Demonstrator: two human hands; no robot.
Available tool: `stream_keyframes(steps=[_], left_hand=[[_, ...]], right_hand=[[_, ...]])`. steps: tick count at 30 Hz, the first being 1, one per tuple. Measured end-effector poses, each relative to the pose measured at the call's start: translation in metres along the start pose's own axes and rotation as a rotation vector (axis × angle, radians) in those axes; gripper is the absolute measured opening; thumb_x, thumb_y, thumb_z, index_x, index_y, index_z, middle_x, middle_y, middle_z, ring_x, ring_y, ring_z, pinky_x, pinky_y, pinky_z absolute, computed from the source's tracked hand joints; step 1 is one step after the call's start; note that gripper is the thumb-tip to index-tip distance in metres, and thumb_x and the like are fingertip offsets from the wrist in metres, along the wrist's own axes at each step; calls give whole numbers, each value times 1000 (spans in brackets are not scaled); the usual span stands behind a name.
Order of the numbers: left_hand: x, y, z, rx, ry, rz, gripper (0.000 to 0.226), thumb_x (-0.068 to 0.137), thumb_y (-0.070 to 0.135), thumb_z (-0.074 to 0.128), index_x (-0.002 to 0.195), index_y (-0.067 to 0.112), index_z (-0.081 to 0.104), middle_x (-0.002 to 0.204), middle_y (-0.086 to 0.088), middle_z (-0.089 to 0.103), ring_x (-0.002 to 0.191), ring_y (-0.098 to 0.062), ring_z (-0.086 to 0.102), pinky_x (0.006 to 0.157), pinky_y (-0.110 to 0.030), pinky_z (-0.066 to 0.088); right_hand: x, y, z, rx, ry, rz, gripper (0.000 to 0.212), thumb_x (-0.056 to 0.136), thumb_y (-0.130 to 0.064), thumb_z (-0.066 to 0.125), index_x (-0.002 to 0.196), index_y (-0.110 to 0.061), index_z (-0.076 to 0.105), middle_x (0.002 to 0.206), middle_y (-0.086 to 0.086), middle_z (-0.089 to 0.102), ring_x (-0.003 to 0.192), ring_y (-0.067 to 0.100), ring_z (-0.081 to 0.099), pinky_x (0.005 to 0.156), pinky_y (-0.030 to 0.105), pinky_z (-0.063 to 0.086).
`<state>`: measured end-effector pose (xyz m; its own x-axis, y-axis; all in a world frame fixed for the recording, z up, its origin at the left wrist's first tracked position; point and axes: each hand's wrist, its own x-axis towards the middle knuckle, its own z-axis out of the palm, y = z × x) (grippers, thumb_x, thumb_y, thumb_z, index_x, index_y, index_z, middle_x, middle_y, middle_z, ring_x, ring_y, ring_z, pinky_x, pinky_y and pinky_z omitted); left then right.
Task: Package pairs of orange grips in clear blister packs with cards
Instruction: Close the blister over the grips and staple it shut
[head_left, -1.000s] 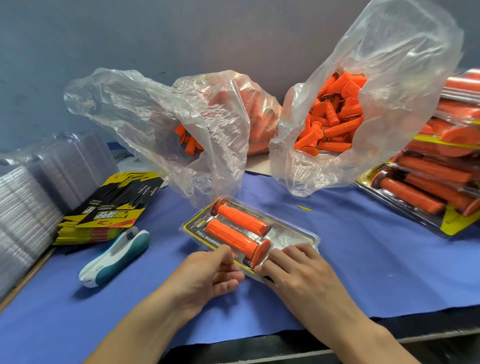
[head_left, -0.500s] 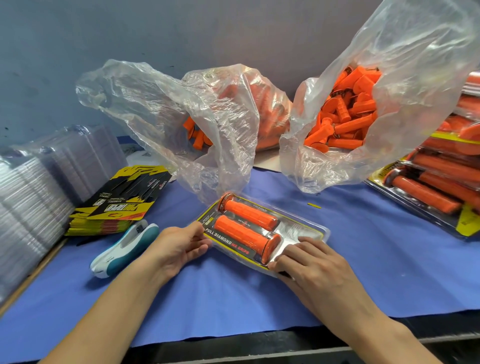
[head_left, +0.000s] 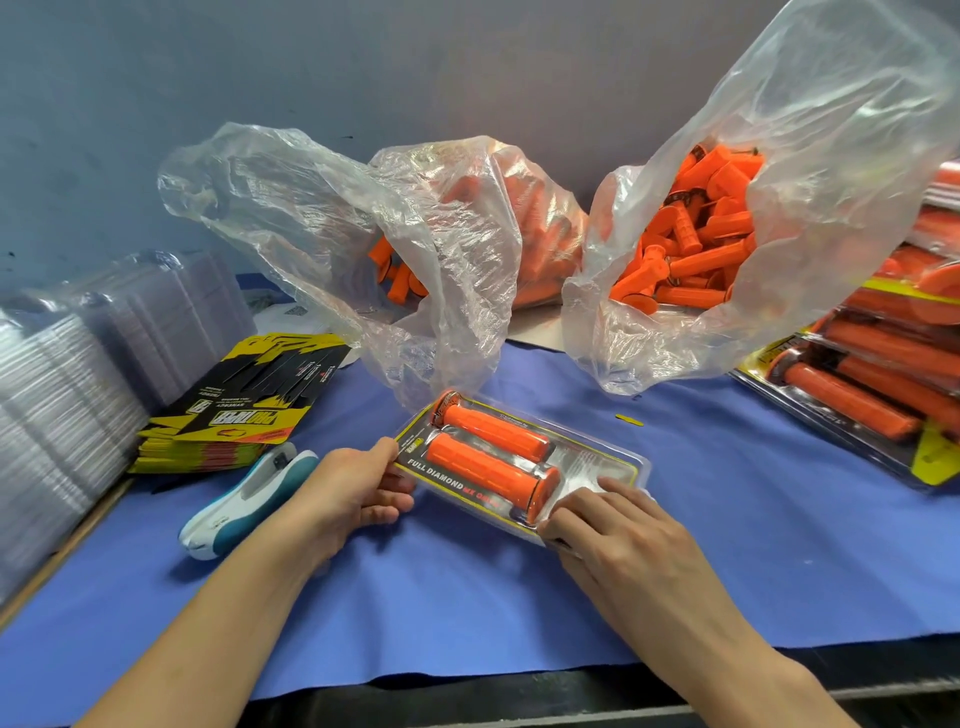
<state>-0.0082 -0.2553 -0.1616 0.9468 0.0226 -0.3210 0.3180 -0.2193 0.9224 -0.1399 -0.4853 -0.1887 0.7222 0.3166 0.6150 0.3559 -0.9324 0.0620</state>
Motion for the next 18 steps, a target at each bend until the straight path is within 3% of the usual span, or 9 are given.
stream_keyframes(steps=[3, 6, 10, 18], left_hand=[[3, -1, -6, 45, -25, 28, 25, 96, 16, 49, 82, 3, 66, 57, -2, 68, 45, -10, 61, 41, -19, 49], [7, -2, -12, 79, -86, 74, 21, 96, 12, 51, 88, 6, 70, 67, 0, 67, 52, -7, 58, 48, -18, 51], [13, -2, -17, 135, -169, 63, 22, 99, 19, 53, 93, 4, 69, 70, -4, 61, 51, -9, 50, 44, -19, 47], [16, -3, -12, 176, -140, 56, 29, 99, 31, 54, 89, 8, 66, 66, -5, 62, 48, -12, 53, 41, -23, 45]], right_hand=[[-1, 3, -3, 74, -57, 15, 32, 75, -14, 84, 84, -28, 56, 85, -11, 57, 74, 15, 59, 58, 25, 43], [-2, 6, -7, 115, -68, 15, 31, 75, -16, 84, 83, -29, 57, 84, -12, 58, 74, 12, 60, 49, 24, 44], [-1, 14, -11, 198, -105, 18, 12, 88, -18, 70, 83, -26, 63, 82, -10, 59, 74, 16, 60, 49, 33, 50], [-3, 15, -8, 205, -84, 44, 15, 88, -17, 73, 84, -25, 61, 86, -9, 61, 73, 17, 59, 51, 32, 48]])
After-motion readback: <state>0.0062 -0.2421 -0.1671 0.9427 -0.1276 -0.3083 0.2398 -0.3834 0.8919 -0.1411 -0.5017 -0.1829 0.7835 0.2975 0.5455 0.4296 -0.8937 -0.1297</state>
